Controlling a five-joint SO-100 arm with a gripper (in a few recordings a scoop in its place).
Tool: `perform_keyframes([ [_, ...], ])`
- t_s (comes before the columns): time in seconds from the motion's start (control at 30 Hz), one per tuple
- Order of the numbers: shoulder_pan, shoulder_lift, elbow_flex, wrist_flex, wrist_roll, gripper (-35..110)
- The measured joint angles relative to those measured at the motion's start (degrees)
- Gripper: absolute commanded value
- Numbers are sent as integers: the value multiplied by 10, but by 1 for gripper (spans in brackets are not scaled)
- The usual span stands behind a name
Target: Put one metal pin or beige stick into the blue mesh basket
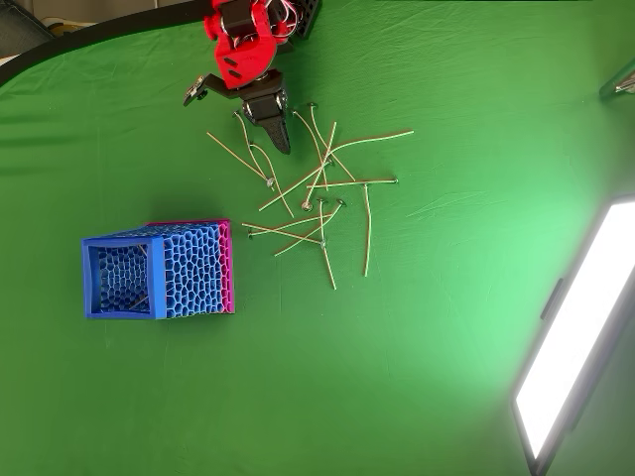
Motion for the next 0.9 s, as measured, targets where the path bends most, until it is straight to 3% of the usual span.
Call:
perform_keyframes([
  [0.57,-43,1,-247,238,0,0],
  [0.9,-45,-56,-306,244,0,0],
])
